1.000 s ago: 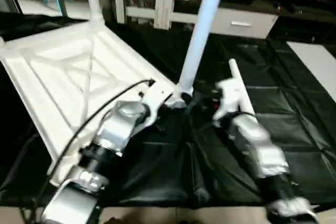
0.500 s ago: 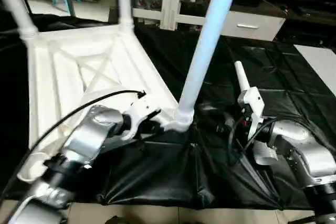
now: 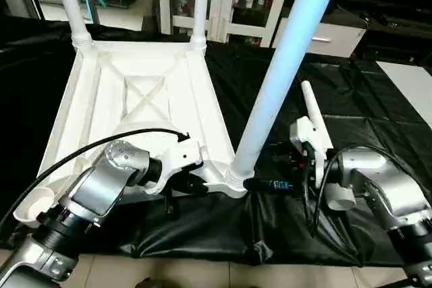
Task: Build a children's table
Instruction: Insert table leg to table base
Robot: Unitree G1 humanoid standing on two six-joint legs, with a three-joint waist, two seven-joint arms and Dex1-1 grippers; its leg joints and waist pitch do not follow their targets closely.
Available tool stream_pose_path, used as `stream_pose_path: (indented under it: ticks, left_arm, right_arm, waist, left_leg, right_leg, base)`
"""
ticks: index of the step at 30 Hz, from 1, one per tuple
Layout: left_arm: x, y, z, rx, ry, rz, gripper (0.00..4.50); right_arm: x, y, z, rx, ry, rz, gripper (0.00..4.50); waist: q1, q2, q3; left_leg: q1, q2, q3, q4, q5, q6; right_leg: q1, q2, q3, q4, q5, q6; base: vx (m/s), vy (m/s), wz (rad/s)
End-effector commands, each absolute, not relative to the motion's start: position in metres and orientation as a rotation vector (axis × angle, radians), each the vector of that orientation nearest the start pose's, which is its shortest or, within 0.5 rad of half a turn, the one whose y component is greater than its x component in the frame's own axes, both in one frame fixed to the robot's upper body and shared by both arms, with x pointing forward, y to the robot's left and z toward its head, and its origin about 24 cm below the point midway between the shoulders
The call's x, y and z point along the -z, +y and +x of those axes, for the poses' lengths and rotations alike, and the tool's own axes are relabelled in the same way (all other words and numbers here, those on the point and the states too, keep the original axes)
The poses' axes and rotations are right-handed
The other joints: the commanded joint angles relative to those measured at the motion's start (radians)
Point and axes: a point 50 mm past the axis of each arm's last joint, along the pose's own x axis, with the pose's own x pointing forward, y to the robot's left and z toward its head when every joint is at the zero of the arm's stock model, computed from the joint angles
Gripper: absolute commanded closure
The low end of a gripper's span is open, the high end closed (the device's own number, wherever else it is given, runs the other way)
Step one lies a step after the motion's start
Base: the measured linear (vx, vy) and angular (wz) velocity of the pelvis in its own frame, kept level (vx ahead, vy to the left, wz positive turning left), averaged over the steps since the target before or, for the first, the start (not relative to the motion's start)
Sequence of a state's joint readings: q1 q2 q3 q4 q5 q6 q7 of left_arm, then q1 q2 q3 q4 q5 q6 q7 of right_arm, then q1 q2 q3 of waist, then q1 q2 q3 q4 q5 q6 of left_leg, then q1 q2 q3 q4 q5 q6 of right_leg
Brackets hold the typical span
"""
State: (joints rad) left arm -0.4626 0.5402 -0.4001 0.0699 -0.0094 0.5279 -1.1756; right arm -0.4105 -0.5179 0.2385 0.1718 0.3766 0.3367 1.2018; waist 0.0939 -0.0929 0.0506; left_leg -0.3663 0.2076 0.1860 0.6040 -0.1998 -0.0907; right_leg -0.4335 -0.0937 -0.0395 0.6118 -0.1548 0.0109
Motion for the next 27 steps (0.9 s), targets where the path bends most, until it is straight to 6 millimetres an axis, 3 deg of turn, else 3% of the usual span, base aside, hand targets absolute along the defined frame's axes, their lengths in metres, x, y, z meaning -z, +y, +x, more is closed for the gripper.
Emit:
stream_pose_path:
  ticks: [1,4,7,8,27]
  left_arm:
    - [-0.067,0.126,0.274,1.391,0.624,0.489,4.50]
    - [-0.067,0.126,0.274,1.391,0.625,0.493,4.50]
    - [-0.066,0.126,0.275,1.387,0.628,0.497,4.50]
    - [-0.066,0.126,0.275,1.387,0.628,0.497,4.50]
    - [-0.064,0.127,0.275,1.385,0.637,0.507,4.50]
  right_arm:
    - [-0.086,-0.147,0.286,-1.400,0.307,-0.139,0.38]
    - [-0.084,-0.146,0.286,-1.421,0.316,-0.150,0.79]
    - [-0.080,-0.144,0.288,-1.440,0.331,-0.161,0.88]
    - [-0.080,-0.144,0.288,-1.440,0.332,-0.163,1.14]
    - [-0.060,-0.134,0.294,-1.447,0.354,-0.168,2.48]
  waist:
    - [-0.005,0.008,-0.063]
    - [-0.005,0.007,-0.065]
    - [-0.005,0.005,-0.065]
    - [-0.006,0.006,-0.066]
    - [-0.008,0.003,-0.067]
  left_leg:
    - [0.010,0.019,0.000,-0.078,-0.184,0.009]
    - [0.010,0.018,0.001,-0.076,-0.160,0.016]
    - [0.010,0.017,0.001,-0.075,-0.152,0.021]
    - [0.010,0.018,0.002,-0.074,-0.153,0.023]
    - [0.011,0.017,0.000,-0.074,-0.176,0.014]
  right_leg:
    - [0.053,-0.032,0.027,-0.059,-0.213,-0.198]
    - [0.054,-0.031,0.027,-0.054,-0.178,-0.211]
    - [0.056,-0.030,0.026,-0.052,-0.164,-0.217]
    - [0.055,-0.031,0.026,-0.051,-0.162,-0.222]
    - [0.056,-0.030,0.025,-0.052,-0.177,-0.223]
  base:
    - [0.000,0.000,0.00]
    - [0.000,0.000,0.00]
    - [0.000,0.000,0.00]
    - [0.000,0.000,0.00]
    - [0.000,0.000,0.00]
